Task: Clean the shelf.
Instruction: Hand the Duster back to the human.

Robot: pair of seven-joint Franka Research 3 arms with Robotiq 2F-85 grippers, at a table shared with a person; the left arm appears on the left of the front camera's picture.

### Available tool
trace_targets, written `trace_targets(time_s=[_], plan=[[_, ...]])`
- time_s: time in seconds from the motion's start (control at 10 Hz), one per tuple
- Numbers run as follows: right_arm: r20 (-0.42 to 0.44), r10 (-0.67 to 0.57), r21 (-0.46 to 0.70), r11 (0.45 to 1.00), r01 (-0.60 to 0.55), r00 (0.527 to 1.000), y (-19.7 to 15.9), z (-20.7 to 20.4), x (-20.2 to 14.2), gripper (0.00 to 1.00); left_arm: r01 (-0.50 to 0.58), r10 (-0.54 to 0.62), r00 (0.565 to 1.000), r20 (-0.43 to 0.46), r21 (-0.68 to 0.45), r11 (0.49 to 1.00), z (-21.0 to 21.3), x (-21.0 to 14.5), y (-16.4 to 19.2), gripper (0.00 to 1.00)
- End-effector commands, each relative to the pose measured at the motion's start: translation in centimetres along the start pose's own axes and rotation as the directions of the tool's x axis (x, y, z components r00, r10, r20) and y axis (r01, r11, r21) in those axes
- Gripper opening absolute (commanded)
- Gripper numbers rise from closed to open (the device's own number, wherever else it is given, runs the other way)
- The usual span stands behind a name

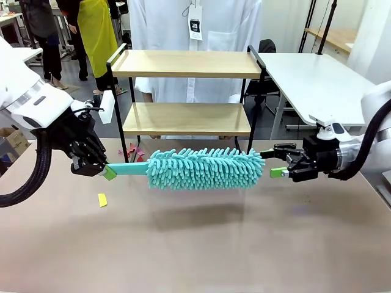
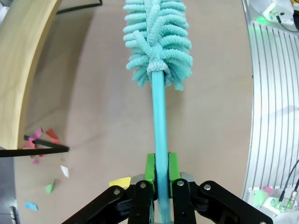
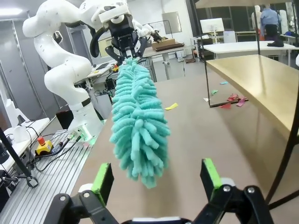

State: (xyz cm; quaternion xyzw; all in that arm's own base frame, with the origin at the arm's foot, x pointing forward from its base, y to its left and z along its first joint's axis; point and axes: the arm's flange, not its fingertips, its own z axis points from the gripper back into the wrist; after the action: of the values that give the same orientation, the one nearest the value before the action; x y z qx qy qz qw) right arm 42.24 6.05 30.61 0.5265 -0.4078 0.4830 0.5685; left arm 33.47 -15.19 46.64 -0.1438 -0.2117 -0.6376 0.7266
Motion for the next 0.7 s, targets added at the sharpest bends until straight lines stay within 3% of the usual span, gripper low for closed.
trace_targets(time_s=[0.0,0.6], plan=[[0.045,0.04,-0.016,0.999,-0.04,0.998,-0.4,-1.5,-0.8,1.0,-0.009,0.009,1.0,0.015,-0.005,1.0,0.4,0.2,-0.1,0.13],[0.135,0.017,0.039,0.999,-0.022,0.991,-0.1,-6.6,-0.7,1.0,-0.009,0.009,1.0,0.015,-0.005,1.0,0.4,0.2,-0.1,0.13]])
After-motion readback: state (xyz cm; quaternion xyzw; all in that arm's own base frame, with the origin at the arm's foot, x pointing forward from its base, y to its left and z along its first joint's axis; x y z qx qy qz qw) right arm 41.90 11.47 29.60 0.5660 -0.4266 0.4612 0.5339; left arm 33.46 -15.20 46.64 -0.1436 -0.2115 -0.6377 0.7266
